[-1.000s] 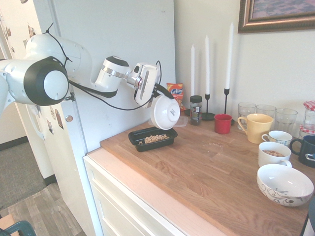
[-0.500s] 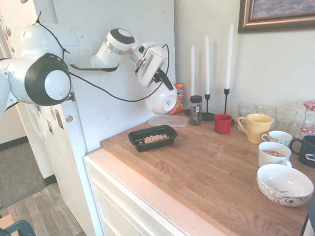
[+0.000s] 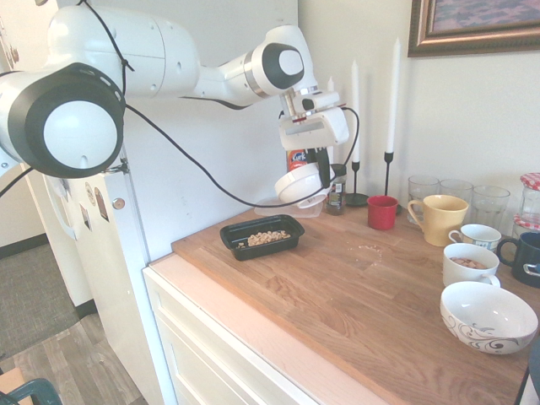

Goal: Put the cereal into the box

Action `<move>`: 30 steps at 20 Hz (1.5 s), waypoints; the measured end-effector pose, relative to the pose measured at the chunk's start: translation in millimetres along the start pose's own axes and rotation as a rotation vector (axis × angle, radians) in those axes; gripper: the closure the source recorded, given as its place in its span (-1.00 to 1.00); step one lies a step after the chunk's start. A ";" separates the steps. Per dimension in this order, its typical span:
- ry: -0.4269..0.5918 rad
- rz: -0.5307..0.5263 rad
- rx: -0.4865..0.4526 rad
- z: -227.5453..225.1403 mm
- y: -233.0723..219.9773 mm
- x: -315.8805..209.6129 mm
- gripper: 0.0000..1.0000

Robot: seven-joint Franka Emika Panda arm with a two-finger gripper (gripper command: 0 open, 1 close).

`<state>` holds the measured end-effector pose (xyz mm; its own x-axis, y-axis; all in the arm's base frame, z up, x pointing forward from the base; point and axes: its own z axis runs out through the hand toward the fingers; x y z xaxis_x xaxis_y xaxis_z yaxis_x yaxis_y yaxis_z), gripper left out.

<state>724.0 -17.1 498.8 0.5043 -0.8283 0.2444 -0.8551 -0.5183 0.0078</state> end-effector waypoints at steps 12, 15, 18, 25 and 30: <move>-0.282 0.148 0.297 113.8 117.7 43.7 1.00; -0.309 0.169 0.335 132.5 138.8 47.2 1.00; -0.308 0.190 0.344 140.9 153.6 56.5 1.00; -0.363 0.251 0.416 161.4 170.7 66.8 1.00; -0.383 0.277 0.410 194.0 181.9 72.2 1.00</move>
<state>628.1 -212.5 329.8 0.3429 -0.9217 -0.1815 -0.8829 -0.2503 -0.3974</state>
